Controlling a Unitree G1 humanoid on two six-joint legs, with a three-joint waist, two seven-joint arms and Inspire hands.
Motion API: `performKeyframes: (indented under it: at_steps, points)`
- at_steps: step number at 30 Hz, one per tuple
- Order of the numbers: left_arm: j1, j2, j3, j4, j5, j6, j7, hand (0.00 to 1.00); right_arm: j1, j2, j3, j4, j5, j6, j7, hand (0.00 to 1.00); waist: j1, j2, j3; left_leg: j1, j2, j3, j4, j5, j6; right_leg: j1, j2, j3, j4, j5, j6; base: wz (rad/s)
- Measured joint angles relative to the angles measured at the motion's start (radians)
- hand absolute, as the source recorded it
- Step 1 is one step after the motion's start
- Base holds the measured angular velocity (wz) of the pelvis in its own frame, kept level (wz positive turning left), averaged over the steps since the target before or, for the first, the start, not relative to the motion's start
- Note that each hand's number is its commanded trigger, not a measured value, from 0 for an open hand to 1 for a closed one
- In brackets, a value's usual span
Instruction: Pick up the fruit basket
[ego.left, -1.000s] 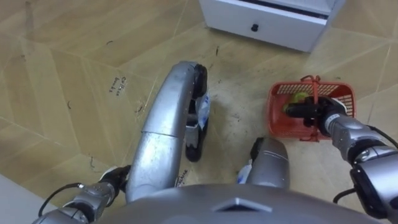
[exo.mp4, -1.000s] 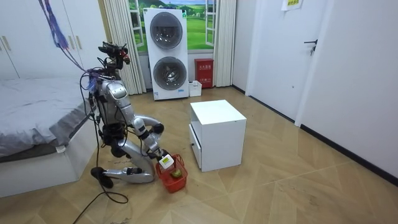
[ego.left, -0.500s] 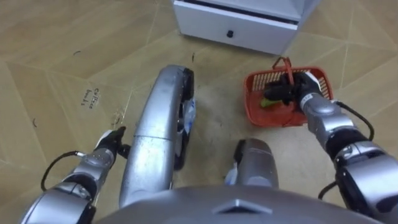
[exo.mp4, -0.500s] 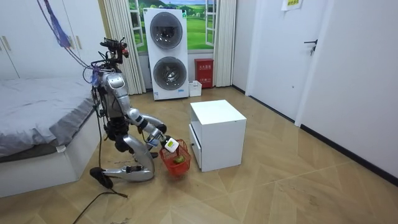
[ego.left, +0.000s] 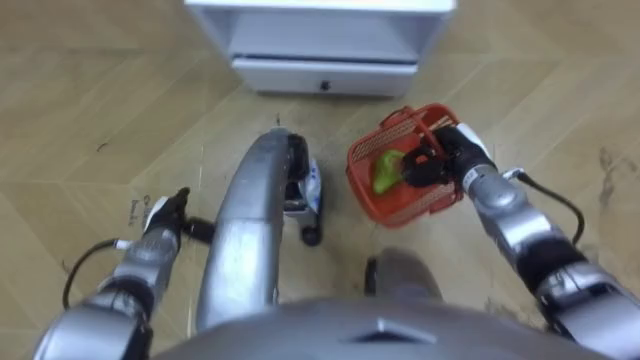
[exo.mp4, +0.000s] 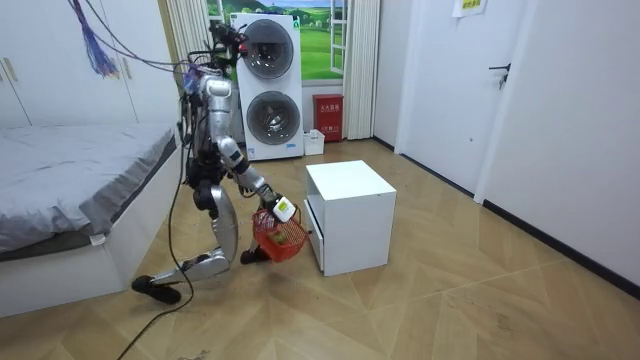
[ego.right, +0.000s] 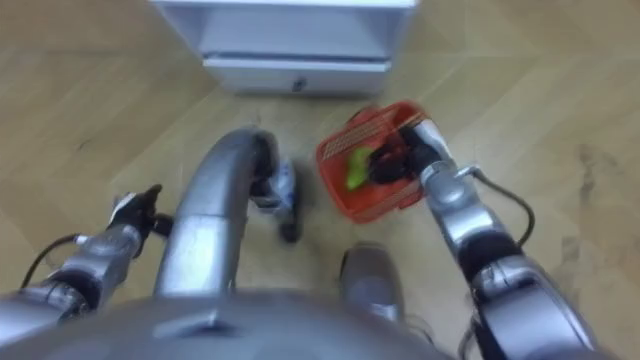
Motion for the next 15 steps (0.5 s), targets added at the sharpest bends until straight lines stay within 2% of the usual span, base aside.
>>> performKeyframes:
  at_steps: [1, 2, 3, 4, 5, 6, 8, 10, 11, 13, 15]
  points:
    - [0.015, -0.001, 0.009, -0.002, 0.004, -0.002, 0.006, 0.00, 0.003, 0.003, 0.000, -0.040, -0.015, -0.019, 0.006, 1.00, 0.002, -0.002, 0.0002, 0.077, 0.000, 0.000, -0.122, 0.039, -0.013, 0.011, -0.031, -0.021, -0.113, 0.004, 0.007, -0.69]
    - [0.030, 0.002, 0.021, 0.007, 0.002, -0.009, 0.018, 0.00, 0.021, 0.006, -0.001, -0.076, -0.031, -0.038, 0.013, 1.00, 0.002, -0.004, 0.0005, 0.170, 0.000, 0.000, -0.236, 0.077, -0.025, 0.042, -0.057, -0.057, -0.238, 0.019, 0.002, -0.73]
    - [0.046, 0.010, 0.027, 0.011, 0.002, -0.021, 0.029, 0.00, 0.053, 0.004, -0.013, -0.131, -0.040, -0.055, 0.018, 1.00, 0.001, -0.005, 0.0012, 0.252, 0.001, -0.002, -0.337, 0.115, -0.037, 0.070, -0.070, -0.091, -0.366, 0.049, -0.004, -0.48]
    - [0.051, 0.015, 0.028, 0.011, 0.002, -0.025, 0.035, 0.00, 0.064, 0.003, -0.025, -0.163, -0.041, -0.060, 0.019, 1.00, 0.001, -0.007, 0.0009, 0.283, 0.002, -0.002, -0.378, 0.134, -0.042, 0.081, -0.066, -0.100, -0.426, 0.071, -0.006, -0.29]
    - [0.057, 0.026, 0.028, 0.011, -0.002, -0.032, 0.043, 0.00, 0.093, -0.001, -0.049, -0.224, -0.039, -0.063, 0.019, 1.00, -0.001, -0.012, 0.0030, 0.327, 0.004, -0.002, -0.433, 0.161, -0.052, 0.083, -0.052, -0.112, -0.534, 0.106, -0.004, -0.10]
    - [0.061, 0.029, 0.027, 0.010, -0.004, -0.033, 0.045, 0.00, 0.104, -0.002, -0.062, -0.248, -0.039, -0.064, 0.017, 1.00, -0.004, -0.012, 0.0024, 0.340, 0.006, -0.004, -0.447, 0.168, -0.055, 0.093, -0.044, -0.117, -0.553, 0.114, -0.002, -0.20]
    - [0.091, 0.031, 0.029, 0.002, -0.009, -0.036, 0.059, 0.00, 0.114, 0.000, -0.086, -0.302, -0.028, -0.061, 0.018, 1.00, 0.004, -0.013, 0.0018, 0.377, 0.035, -0.004, -0.479, 0.196, -0.077, 0.149, -0.011, -0.142, -0.658, 0.122, 0.001, -0.27]
    - [0.119, 0.030, 0.029, -0.012, -0.009, -0.031, 0.059, 0.00, 0.133, -0.002, -0.096, -0.351, -0.022, -0.048, 0.031, 1.00, -0.001, -0.012, 0.0012, 0.391, 0.048, -0.013, -0.503, 0.218, -0.089, 0.176, 0.010, -0.162, -0.705, 0.123, 0.000, -0.04]
    - [0.136, 0.028, 0.032, -0.023, -0.008, -0.020, 0.058, 0.00, 0.152, -0.001, -0.109, -0.387, -0.022, -0.036, 0.044, 1.00, -0.001, -0.005, 0.0016, 0.393, 0.063, -0.028, -0.515, 0.231, -0.097, 0.183, 0.030, -0.175, -0.709, 0.130, -0.013, 0.07]
    - [0.158, 0.025, 0.047, -0.036, -0.008, -0.015, 0.059, 0.00, 0.185, -0.002, -0.119, -0.439, -0.024, -0.021, 0.060, 1.00, 0.005, -0.005, 0.0000, 0.405, 0.076, -0.044, -0.540, 0.255, -0.109, 0.186, 0.051, -0.183, -0.711, 0.139, -0.032, 0.06]
    - [0.177, 0.019, 0.046, -0.037, -0.008, -0.009, 0.061, 0.00, 0.217, -0.003, -0.118, -0.496, -0.023, -0.019, 0.080, 1.00, 0.004, -0.001, -0.0017, 0.431, 0.079, -0.052, -0.608, 0.311, -0.120, 0.187, 0.069, -0.193, -0.718, 0.155, -0.055, 0.09]
